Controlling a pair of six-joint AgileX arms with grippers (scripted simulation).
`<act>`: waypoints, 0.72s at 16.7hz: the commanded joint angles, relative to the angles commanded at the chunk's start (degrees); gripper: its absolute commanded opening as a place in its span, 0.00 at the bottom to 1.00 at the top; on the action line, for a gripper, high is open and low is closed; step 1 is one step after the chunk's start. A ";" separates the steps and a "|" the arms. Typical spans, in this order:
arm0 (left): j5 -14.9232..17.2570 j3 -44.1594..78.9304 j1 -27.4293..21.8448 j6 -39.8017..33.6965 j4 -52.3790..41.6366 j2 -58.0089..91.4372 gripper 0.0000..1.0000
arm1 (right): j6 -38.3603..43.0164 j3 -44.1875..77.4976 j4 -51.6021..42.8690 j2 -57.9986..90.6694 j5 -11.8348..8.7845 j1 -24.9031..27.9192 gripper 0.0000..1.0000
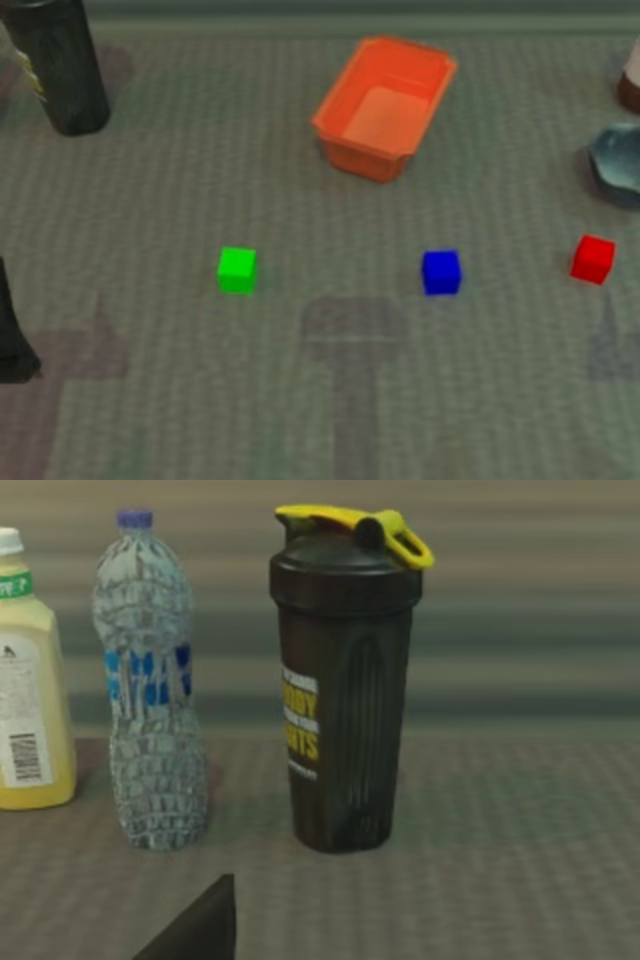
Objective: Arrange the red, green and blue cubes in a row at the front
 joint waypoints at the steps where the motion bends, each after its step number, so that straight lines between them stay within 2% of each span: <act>1: 0.00 0.00 0.00 0.00 0.00 0.00 1.00 | 0.00 0.00 0.00 0.00 0.00 0.00 1.00; 6: 0.00 0.00 0.00 0.00 0.00 0.00 1.00 | -3.91 5.93 -4.03 5.96 0.01 0.52 1.00; 12: 0.00 0.00 0.00 0.00 0.00 0.00 1.00 | -18.62 28.61 -19.42 33.07 -0.17 2.67 1.00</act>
